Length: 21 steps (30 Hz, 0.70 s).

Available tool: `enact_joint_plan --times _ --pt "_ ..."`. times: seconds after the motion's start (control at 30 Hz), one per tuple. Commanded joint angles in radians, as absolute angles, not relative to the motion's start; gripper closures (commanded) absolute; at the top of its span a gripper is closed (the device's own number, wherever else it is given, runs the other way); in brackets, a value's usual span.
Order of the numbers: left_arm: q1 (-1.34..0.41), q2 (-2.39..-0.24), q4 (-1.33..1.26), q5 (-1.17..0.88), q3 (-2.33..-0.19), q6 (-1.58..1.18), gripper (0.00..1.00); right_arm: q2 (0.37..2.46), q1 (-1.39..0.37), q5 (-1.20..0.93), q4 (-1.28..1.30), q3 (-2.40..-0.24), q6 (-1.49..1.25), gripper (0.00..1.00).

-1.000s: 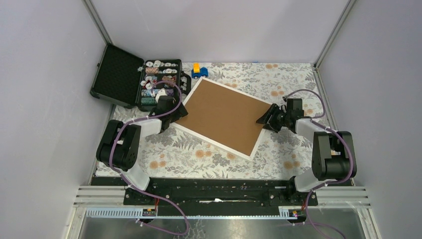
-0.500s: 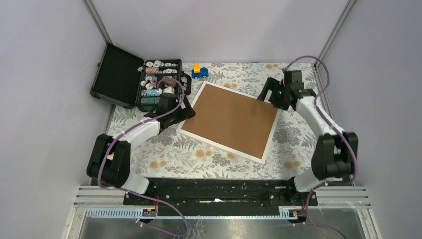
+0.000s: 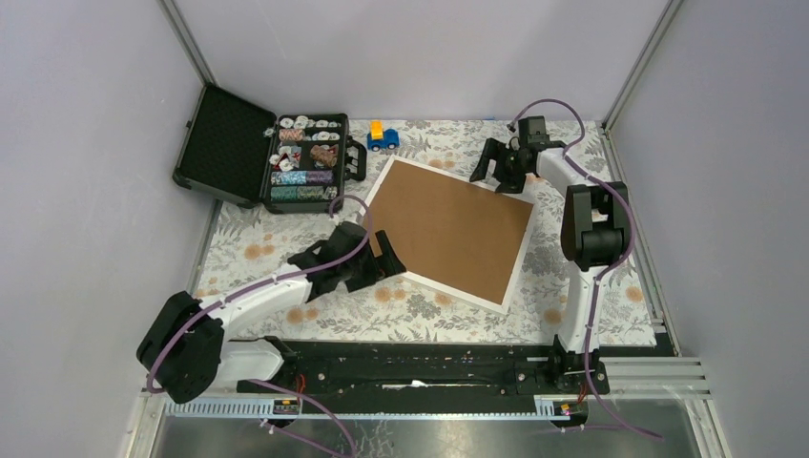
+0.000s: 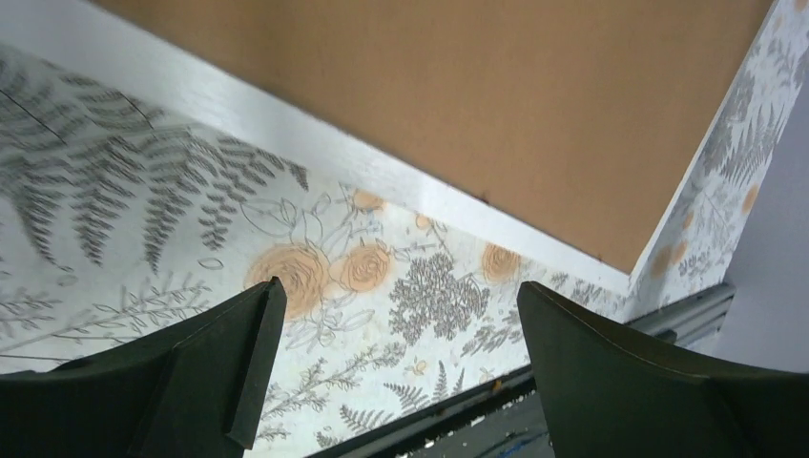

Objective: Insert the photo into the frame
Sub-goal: Adjust the photo frame at the center of the board.

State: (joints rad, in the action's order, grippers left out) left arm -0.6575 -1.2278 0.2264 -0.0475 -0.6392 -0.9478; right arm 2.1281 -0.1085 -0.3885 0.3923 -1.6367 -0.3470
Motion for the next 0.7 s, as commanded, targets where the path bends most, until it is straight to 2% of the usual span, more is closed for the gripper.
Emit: enact_joint_plan --times 0.0,0.23,0.67 --pt "-0.695 -1.241 0.095 -0.041 -0.599 -1.063 0.01 2.139 -0.110 -0.458 0.396 -1.665 -0.337 0.06" --pt "-0.704 -1.303 -0.029 -0.053 -0.568 -1.088 0.01 2.169 -0.110 -0.488 0.342 -1.607 -0.368 0.07" --pt "-0.704 -1.307 -0.047 -0.005 -0.551 -1.076 0.01 2.244 -0.109 -0.511 0.307 -1.664 -0.427 0.06"
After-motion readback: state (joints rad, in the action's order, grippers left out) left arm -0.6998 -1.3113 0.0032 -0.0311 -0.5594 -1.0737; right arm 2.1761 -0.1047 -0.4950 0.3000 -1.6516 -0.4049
